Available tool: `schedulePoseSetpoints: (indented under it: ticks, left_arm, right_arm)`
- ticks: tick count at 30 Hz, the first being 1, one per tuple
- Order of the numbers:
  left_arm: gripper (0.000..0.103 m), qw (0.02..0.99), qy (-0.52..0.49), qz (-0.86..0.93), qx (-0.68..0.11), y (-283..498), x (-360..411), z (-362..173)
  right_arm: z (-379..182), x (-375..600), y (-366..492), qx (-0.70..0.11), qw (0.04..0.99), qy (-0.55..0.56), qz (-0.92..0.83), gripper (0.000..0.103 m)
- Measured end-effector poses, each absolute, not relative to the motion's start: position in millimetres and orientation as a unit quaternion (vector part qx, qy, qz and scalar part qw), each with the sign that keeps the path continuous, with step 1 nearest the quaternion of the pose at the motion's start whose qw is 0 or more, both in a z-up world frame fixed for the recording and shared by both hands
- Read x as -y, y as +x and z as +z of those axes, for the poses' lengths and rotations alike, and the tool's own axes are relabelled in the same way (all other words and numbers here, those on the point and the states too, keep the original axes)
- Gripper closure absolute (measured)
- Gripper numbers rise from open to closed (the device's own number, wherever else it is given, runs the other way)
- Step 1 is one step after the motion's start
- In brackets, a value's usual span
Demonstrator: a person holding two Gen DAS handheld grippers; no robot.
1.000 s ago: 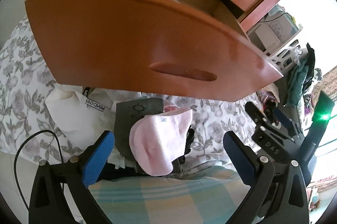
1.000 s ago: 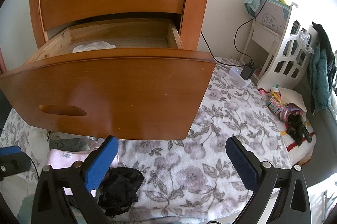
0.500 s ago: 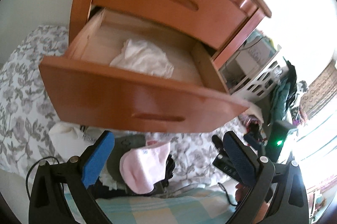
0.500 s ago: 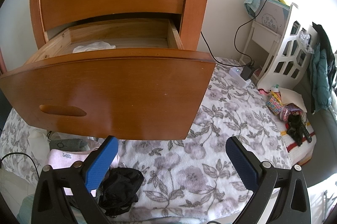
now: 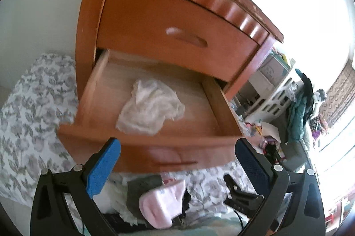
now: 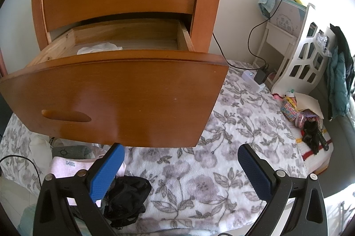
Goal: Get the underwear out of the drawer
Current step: 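Move the left gripper back into the drawer toward the white cloth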
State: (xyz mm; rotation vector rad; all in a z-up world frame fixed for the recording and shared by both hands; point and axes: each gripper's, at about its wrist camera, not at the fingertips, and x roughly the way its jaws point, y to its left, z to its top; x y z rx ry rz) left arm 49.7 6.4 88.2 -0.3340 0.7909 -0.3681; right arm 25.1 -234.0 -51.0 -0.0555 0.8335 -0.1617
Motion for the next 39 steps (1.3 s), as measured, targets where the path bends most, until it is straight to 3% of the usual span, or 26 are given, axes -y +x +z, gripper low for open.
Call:
schedulePoseSetpoints:
  ticks: [11, 32, 39]
  left_arm:
    - [0.0, 0.882, -0.135, -0.128, -0.433, 120.4, -18.7, 98.3]
    - [0.001, 0.784, -0.052, -0.091, -0.612, 226.3, 11.4, 11.3]
    - [0.001, 0.726, -0.065, -0.12, -0.674, 246.0, 19.2, -22.0]
  right_arm:
    - [-55.5, 236.4, 29.8, -0.413, 0.907, -0.023, -0.074, 0.0]
    - [-65.0, 242.5, 38.4, -0.433, 0.898, -0.015, -0.069, 0.0]
    - [-66.8, 243.4, 39.5, -0.438, 0.896, -0.012, -0.068, 0.0]
